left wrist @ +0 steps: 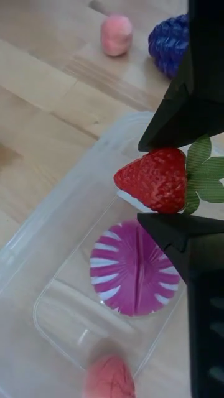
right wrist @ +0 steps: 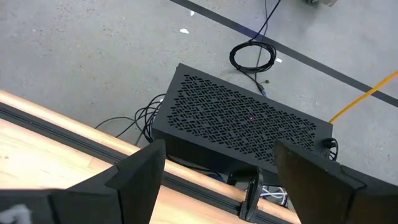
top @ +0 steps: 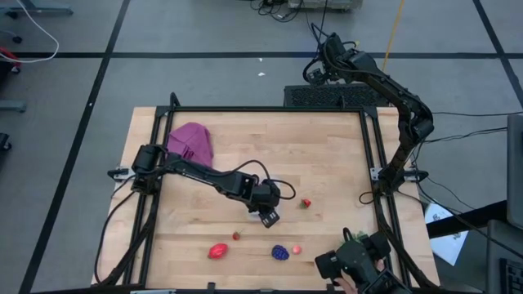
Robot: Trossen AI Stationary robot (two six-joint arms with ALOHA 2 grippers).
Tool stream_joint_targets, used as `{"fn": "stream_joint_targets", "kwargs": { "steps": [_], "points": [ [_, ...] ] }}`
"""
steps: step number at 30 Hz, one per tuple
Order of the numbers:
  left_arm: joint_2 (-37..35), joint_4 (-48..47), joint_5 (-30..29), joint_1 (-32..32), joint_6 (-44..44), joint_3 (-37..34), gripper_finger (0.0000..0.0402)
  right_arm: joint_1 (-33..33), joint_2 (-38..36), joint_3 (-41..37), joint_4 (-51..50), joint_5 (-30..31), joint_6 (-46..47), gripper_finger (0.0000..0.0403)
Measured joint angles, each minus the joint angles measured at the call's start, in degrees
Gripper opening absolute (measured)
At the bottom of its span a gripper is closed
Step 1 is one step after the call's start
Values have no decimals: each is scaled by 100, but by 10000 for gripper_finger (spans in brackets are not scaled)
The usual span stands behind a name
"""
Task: Pick and placing Produce into tupperware
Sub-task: Put the top left strawberry into the transparent bin
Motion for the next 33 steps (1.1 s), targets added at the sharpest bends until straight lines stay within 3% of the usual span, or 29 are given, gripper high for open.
{"fn": "stream_joint_targets", "kwargs": {
  "steps": [33],
  "points": [
    [64,3,-144,-90,-142,2,159,15,0,0,-4,0,0,293]
  ]
}}
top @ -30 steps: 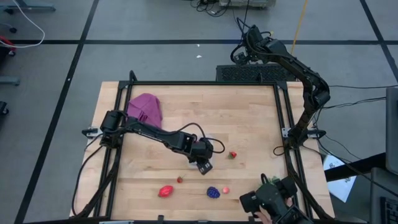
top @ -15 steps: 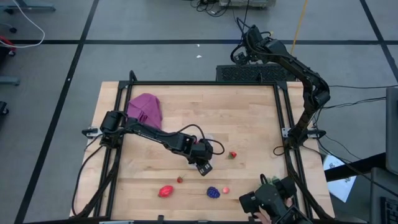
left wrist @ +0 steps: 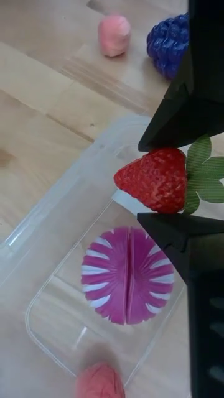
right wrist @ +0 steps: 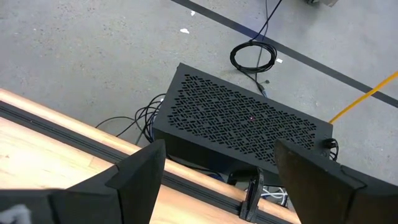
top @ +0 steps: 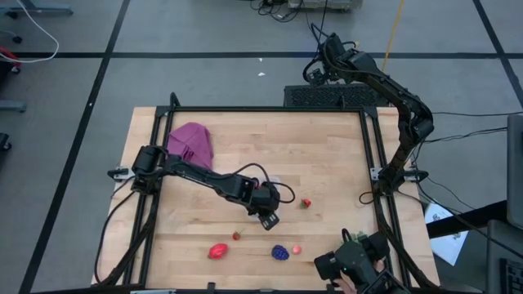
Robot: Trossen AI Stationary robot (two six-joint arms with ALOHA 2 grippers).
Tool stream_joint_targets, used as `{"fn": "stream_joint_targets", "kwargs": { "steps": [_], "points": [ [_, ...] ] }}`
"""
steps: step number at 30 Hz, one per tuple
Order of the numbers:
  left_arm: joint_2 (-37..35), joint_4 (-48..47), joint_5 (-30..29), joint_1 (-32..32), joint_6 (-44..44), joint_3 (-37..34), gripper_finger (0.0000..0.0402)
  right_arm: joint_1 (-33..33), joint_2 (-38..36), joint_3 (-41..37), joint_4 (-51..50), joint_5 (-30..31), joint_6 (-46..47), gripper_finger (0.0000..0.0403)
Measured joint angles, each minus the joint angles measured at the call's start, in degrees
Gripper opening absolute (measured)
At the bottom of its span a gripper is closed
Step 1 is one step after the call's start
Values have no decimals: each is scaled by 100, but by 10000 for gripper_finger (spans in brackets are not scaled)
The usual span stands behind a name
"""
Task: Pick and placing Produce into tupperware
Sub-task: Put the top left strawberry into the transparent bin
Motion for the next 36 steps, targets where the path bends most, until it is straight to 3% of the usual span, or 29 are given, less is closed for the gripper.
{"fn": "stream_joint_targets", "kwargs": {
  "steps": [36],
  "points": [
    [155,292,562,159,193,0,172,0,0,0,-9,0,0,293]
  ]
}}
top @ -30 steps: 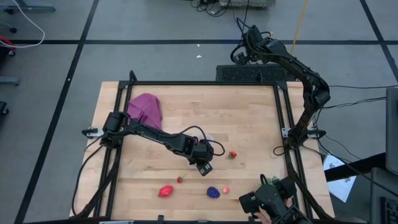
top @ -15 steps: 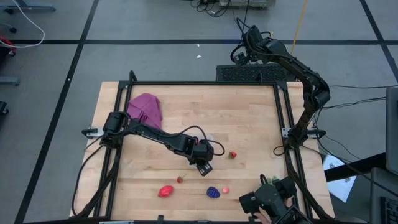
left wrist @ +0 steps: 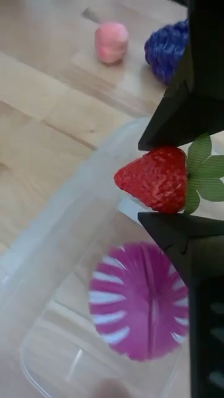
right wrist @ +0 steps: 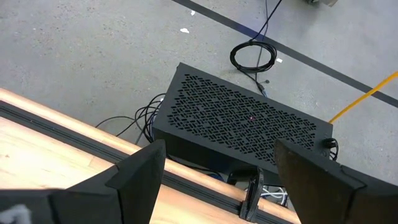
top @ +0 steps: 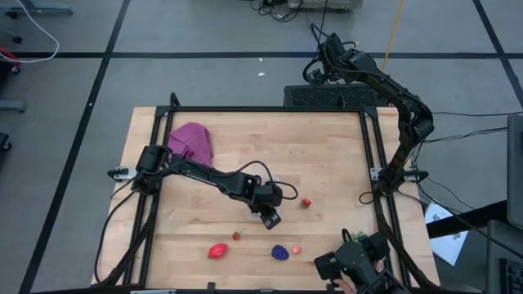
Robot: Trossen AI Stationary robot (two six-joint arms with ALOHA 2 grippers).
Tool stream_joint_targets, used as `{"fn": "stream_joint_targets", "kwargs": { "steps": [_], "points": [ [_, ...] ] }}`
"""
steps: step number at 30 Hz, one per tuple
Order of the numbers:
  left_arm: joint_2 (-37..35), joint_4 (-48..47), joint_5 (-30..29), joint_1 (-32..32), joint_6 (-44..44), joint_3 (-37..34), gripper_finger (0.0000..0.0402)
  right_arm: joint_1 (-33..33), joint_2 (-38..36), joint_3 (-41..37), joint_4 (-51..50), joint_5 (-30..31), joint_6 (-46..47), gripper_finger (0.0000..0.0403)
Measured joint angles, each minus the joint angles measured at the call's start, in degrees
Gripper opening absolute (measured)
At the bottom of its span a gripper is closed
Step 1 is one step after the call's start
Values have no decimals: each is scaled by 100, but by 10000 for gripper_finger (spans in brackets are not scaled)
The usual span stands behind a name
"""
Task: Pick and placing Produce into tupperware
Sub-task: Put the top left strawberry into the transparent bin, then put the bottom strawberry into the transparent bin
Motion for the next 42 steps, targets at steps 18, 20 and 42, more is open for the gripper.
{"fn": "stream_joint_targets", "kwargs": {
  "steps": [18,20,42],
  "points": [
    [-352,-363,-184,2,-97,-4,212,2,0,0,-158,-2,1,293],
    [-546,-486,-327,2,-84,-4,212,1,0,0,-158,0,0,293],
    [-1911,-2574,-1763,-1629,-2480,0,214,2,0,0,-211,-2,79,293]
  ]
}}
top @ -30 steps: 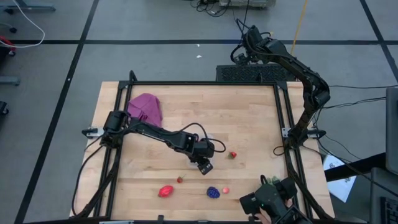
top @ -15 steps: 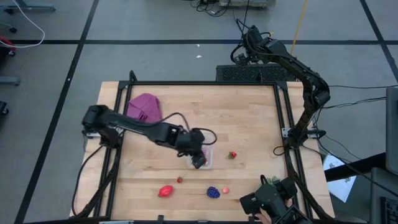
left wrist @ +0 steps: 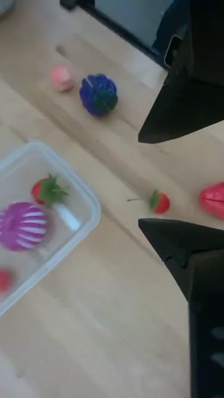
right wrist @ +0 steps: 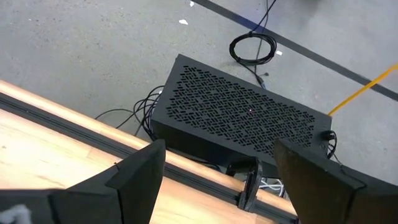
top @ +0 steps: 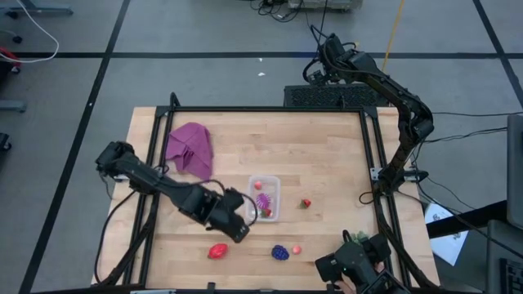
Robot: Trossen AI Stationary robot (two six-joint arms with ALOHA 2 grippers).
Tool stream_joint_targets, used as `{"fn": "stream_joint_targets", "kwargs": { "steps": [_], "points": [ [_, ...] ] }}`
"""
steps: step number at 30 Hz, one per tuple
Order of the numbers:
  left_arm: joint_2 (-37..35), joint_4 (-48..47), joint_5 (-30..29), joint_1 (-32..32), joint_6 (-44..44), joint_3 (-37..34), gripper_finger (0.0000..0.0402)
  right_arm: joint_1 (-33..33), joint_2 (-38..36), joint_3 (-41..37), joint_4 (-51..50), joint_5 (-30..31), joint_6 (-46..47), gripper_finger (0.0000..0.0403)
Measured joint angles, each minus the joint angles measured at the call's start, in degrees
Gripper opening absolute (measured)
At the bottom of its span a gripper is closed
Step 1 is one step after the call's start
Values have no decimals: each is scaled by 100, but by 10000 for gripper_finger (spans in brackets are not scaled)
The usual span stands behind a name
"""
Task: Pick and placing Produce into tupperware
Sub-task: Put the bottom strawberry into the transparent bin
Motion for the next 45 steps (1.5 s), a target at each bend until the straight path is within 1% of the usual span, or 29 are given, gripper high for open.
{"fn": "stream_joint_targets", "kwargs": {
  "steps": [4,11,14,21,24,32,38,45],
  "points": [
    [384,-92,-32,-150,-327,2,214,2,0,1,-63,0,23,293],
    [1258,41,823,-90,-8,-4,214,4,0,2,-48,0,28,293],
    [1429,65,936,-78,40,-7,214,4,0,0,-45,0,28,293],
    [1449,364,945,-180,126,-4,214,4,0,2,-40,0,10,293],
    [1449,349,947,-222,83,-4,214,4,0,2,-42,0,23,293],
    [1450,372,904,-259,300,-15,214,4,0,2,-117,0,28,293],
    [1685,564,1018,-225,407,-115,214,4,0,2,-143,-2,28,293],
    [1832,561,1057,-229,536,-116,214,28,0,2,-148,-2,29,293]
  ]
}}
